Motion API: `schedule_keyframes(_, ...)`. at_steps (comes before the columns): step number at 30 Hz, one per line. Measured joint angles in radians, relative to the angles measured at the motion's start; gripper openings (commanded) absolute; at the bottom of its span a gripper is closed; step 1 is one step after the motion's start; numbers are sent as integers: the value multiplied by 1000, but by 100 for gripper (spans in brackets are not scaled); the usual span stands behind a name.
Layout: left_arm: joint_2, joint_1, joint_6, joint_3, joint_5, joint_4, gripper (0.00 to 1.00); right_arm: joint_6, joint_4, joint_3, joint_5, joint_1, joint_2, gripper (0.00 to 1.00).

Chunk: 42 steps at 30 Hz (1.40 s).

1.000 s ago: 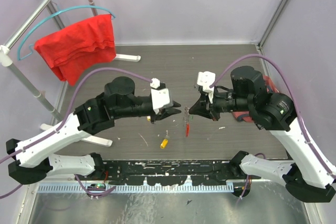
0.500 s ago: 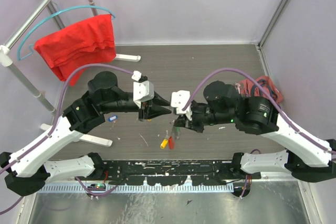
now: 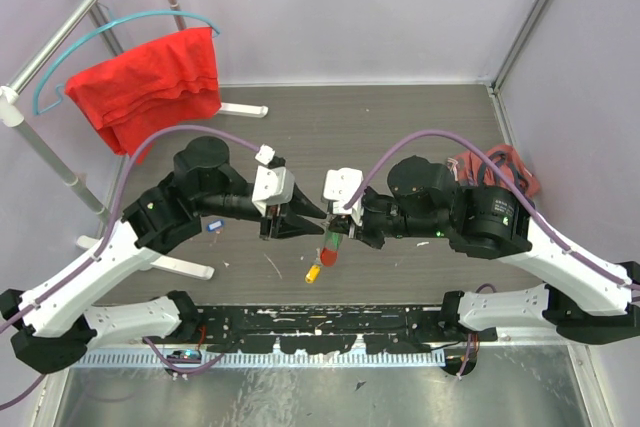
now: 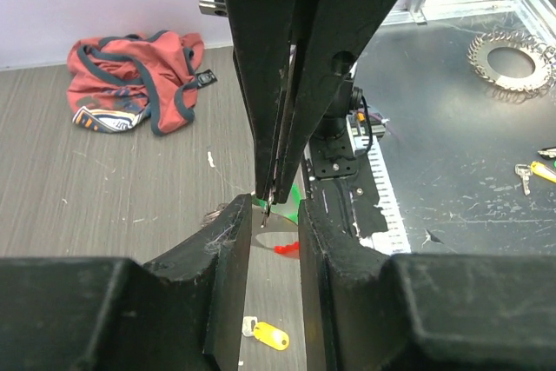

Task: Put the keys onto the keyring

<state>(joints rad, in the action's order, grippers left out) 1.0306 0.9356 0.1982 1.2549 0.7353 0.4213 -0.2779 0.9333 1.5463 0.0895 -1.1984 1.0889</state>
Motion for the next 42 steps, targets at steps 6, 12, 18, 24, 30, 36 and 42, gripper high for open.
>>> schedule_keyframes(6,13,-2,5,0,-1,5,35,-2,-6,0,1,0,0,1)
schedule_keyframes(12,18,-2,10,0,-4,7,20,-5,-7,2,6,-4,5,1)
schedule_keyframes(18,23,-2,10,0,-4,15,1,-6,-8,3,5,-4,11,1)
schedule_keyframes(24,20,-2,14,2,-21,19,0,3,-18,1,-1,-4,4,38)
schedule_keyframes(30,-10,-4,8,-9,-66,6,0,53,-143,-96,-47,-4,-113,45)
schedule_keyframes(36,-56,-13,-13,-34,-83,-28,0,192,-318,-277,-142,-4,-299,42)
schedule_keyframes(42,-71,-29,-51,-37,-83,-70,0,424,-570,-526,-208,-4,-461,44)
